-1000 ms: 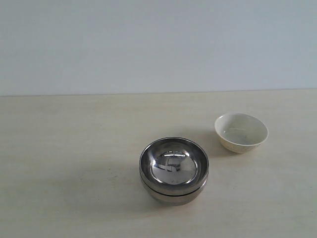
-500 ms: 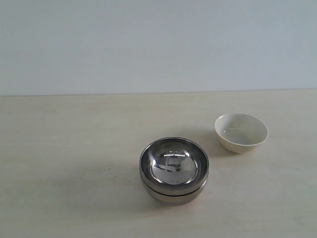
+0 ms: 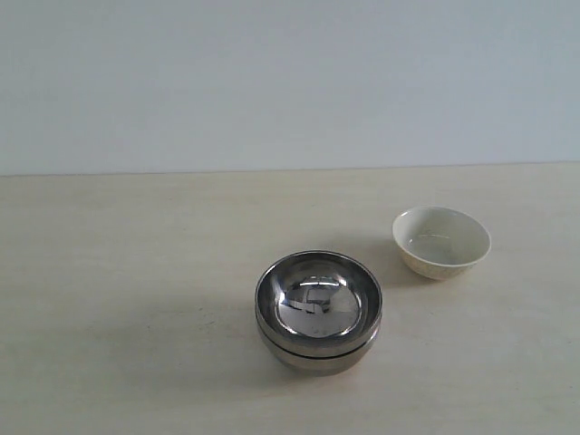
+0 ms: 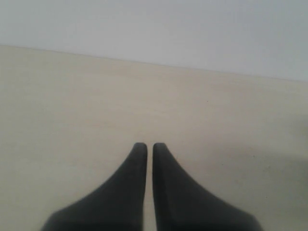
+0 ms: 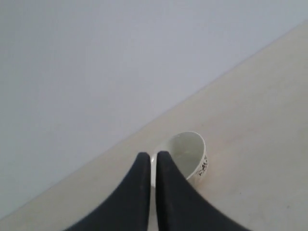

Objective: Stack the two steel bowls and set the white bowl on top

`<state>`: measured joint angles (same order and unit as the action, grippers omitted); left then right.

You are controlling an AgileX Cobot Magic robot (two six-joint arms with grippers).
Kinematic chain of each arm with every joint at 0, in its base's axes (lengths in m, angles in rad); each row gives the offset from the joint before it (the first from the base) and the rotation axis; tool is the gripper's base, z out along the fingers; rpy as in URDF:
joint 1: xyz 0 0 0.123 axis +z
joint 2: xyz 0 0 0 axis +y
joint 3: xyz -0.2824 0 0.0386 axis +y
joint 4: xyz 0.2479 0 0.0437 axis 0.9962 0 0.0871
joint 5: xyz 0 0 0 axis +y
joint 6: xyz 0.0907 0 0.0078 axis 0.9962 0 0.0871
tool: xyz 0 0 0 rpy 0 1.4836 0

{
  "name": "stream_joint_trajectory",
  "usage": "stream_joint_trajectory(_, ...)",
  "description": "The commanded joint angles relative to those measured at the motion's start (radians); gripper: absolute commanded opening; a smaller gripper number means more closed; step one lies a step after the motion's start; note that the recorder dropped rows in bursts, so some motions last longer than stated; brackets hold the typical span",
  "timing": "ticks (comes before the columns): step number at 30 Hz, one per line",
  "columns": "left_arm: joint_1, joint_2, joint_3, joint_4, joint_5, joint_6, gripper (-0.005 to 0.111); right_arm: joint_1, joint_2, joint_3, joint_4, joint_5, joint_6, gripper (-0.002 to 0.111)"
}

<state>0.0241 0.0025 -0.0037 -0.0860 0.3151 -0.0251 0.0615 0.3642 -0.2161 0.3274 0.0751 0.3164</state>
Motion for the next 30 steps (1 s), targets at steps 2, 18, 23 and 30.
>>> stream_joint_trajectory(2,0.004,-0.002,0.004,0.002,-0.009,-0.012,0.004,0.000,0.140,-0.057,-0.005,-0.009,-0.024,0.000)
stream_joint_trajectory(18,0.004,-0.002,0.004,0.002,-0.009,-0.012,0.004,0.000,0.246,-0.085,-0.005,-0.096,-0.118,0.003)
stream_joint_trajectory(23,0.004,-0.002,0.004,0.002,-0.009,-0.012,0.004,0.000,0.330,-0.151,-0.005,-0.033,-0.146,0.023)
stream_joint_trajectory(30,0.004,-0.002,0.004,0.002,-0.009,-0.012,0.004,0.000,0.413,-0.225,-0.005,-0.017,-0.160,0.031)
